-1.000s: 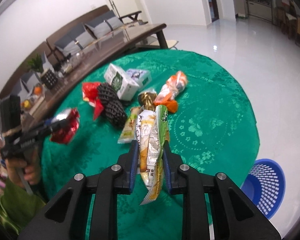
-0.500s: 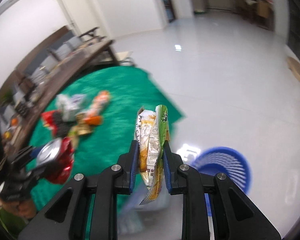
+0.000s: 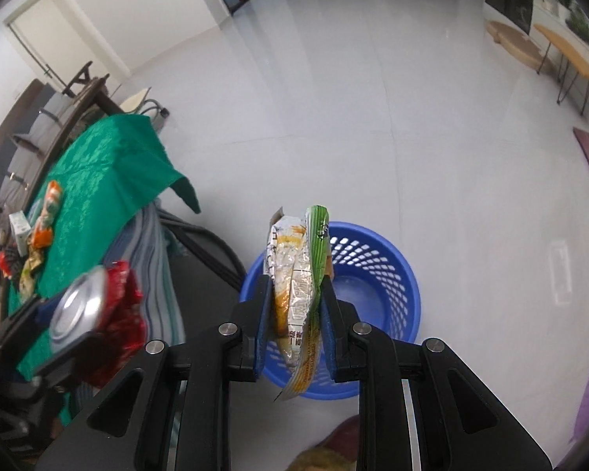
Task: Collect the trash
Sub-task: 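Open both tools to drop the can and packets into the wastebasket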
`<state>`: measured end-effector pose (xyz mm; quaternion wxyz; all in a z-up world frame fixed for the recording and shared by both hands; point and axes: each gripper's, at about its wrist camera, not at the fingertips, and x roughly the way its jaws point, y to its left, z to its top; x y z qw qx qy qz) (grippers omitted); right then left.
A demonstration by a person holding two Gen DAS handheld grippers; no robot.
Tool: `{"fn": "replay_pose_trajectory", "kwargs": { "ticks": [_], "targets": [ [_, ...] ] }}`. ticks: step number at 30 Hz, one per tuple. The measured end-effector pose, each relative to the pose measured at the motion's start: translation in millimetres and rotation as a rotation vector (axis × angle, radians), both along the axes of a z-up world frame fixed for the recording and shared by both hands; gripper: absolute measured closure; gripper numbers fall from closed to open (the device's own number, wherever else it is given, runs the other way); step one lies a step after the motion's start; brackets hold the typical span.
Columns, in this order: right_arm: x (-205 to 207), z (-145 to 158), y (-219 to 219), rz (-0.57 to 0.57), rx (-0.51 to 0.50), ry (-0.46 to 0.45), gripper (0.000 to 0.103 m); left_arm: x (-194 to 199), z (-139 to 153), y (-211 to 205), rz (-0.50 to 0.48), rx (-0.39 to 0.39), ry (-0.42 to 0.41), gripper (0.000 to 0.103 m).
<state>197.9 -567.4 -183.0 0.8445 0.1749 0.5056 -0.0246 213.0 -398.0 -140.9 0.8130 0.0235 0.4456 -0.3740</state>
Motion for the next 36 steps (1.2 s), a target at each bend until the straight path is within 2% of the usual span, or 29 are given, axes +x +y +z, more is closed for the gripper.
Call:
{"fn": "replay_pose_trajectory", "kwargs": {
  "ticks": [6,7,8,9,11,15,17,18,20,22,26,30,32,36],
  "targets": [
    [6.6,-13.8,-25.2,-0.048,0.049,0.006,0.079,9.0,-20.8,-22.6,-0.026,0.022,-0.004,0.040],
    [8.2,-17.1,-29.5,-0.060,0.066,0.007,0.075,9.5,-23.3,-24.5,-0.027,0.022,-0.008,0.039],
    [9.0,-20.4,-34.6,-0.078,0.083,0.008,0.073,10.2,-27.2,-26.7,-0.030,0.024,-0.008,0.035],
    [6.0,-21.7,-39.5,-0.087,0.089,0.005,0.072,12.9,-32.1,-30.7,-0.032,0.031,-0.006,0.027],
    [4.8,-19.9,-47.4,-0.110,0.108,-0.009,0.055,15.4,-36.6,-35.4,-0.022,0.043,-0.018,0.026],
    [-2.8,-7.9,-57.9,-0.146,0.112,-0.039,0.038,10.8,-29.5,-33.3,-0.015,0.040,-0.033,0.026],
    [-6.8,3.2,-56.9,-0.159,0.081,-0.060,0.027,0.7,-17.0,-30.5,-0.021,0.030,-0.068,0.026],
    [-7.3,8.1,-56.2,-0.160,0.065,-0.072,0.025,-8.1,-5.8,-23.7,-0.029,0.018,-0.096,0.026],
    [-10.7,24.7,-47.2,-0.154,0.011,-0.110,0.017,-21.4,10.9,-12.6,-0.038,0.002,-0.136,0.026],
    [-15.5,41.7,-33.3,-0.141,-0.043,-0.152,0.013,-35.3,28.1,1.7,-0.038,-0.015,-0.163,0.026],
    [-33.1,84.1,7.5,-0.095,-0.135,-0.277,0.008,-63.3,56.6,40.8,-0.026,-0.045,-0.180,0.024],
    [-51.3,116.9,58.6,-0.053,-0.172,-0.421,0.004,-81.7,66.6,86.9,0.033,-0.058,-0.190,0.021],
    [-60.1,125.1,86.9,-0.009,-0.187,-0.474,0.004,-89.0,67.3,111.6,0.069,-0.044,-0.200,0.021],
    [-75.9,121.2,132.4,0.061,-0.181,-0.507,0.003,-98.0,64.0,160.8,0.150,0.003,-0.231,0.021]
  ]
}}
